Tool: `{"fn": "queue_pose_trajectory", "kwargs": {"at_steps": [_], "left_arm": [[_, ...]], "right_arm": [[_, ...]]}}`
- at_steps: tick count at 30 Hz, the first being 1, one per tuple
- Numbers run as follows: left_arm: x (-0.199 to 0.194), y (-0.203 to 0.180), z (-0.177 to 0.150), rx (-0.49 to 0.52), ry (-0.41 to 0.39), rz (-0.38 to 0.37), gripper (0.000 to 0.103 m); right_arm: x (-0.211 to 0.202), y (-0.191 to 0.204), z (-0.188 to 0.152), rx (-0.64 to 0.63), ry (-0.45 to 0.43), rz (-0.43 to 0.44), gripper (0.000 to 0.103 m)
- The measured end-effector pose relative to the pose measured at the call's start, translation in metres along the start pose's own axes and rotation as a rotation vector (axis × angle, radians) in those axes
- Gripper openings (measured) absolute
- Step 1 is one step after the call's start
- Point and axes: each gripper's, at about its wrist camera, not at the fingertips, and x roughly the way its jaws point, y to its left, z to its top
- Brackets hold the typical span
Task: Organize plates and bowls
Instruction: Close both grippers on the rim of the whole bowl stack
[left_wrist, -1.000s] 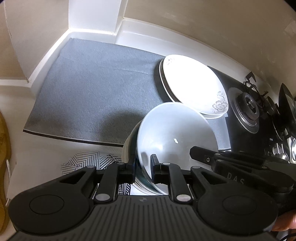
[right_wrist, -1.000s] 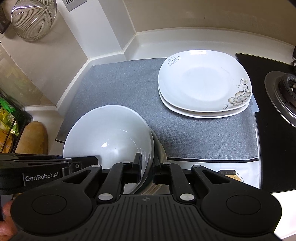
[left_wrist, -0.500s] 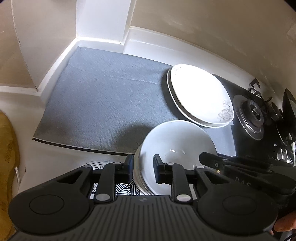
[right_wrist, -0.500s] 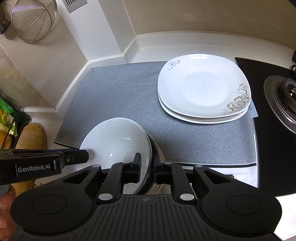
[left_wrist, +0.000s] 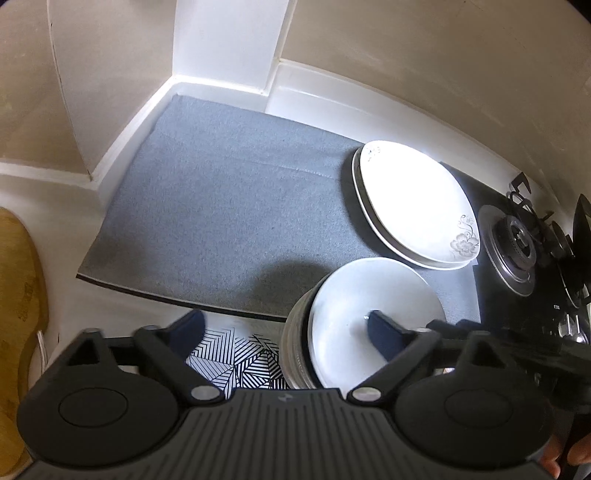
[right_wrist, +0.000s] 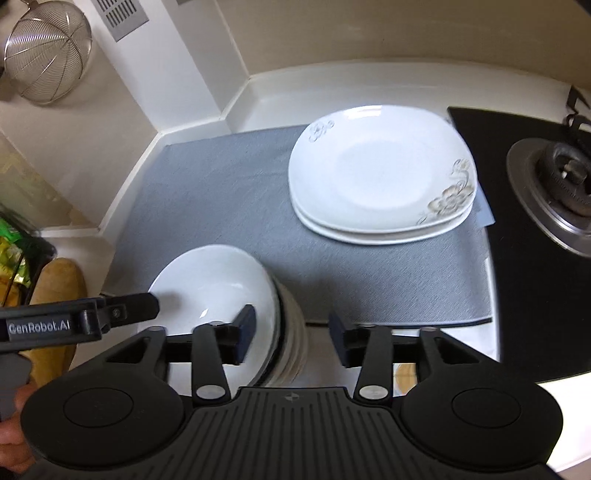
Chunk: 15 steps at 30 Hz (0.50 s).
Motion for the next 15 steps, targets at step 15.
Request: {"fn": "queue_pose_trajectory", "kwargs": {"at_steps": [15], "left_arm": [[-0.003,0.005,-0.007,0.007,-0.001,0.032,0.102]], "right_arm": [[-0.003,-0.004,-0.024,0.011,0.017,0.015,0.071]]}}
